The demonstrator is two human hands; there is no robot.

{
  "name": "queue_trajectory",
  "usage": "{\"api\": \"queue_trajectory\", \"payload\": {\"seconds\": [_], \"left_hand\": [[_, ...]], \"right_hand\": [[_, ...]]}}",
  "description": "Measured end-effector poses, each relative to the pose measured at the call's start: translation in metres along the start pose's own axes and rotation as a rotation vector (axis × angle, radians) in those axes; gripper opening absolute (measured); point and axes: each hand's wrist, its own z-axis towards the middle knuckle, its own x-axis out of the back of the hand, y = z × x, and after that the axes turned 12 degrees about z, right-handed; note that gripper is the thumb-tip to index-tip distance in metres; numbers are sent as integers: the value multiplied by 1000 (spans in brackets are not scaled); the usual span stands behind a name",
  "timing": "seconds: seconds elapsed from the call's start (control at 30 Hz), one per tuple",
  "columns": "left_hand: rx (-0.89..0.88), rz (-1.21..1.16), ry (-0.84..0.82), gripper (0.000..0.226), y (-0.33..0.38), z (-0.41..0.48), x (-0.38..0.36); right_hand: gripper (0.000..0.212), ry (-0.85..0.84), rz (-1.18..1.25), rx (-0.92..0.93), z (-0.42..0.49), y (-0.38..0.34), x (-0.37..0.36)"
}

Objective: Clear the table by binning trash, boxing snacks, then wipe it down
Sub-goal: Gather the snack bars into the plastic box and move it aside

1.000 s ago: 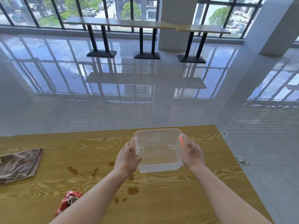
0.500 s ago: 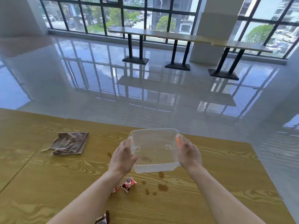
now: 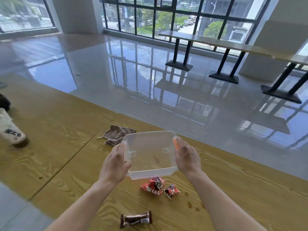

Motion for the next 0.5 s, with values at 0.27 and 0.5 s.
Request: {"api": "queue_trajectory", "payload": {"seconds": [0.27, 0.5], "left_hand": [[153, 43, 40, 61, -85, -15, 34], [271, 33, 12, 62, -135, -40, 33]], "right_hand": [[44, -114, 57, 88, 7, -75, -69], [41, -226, 58, 110, 0, -107, -114]]}}
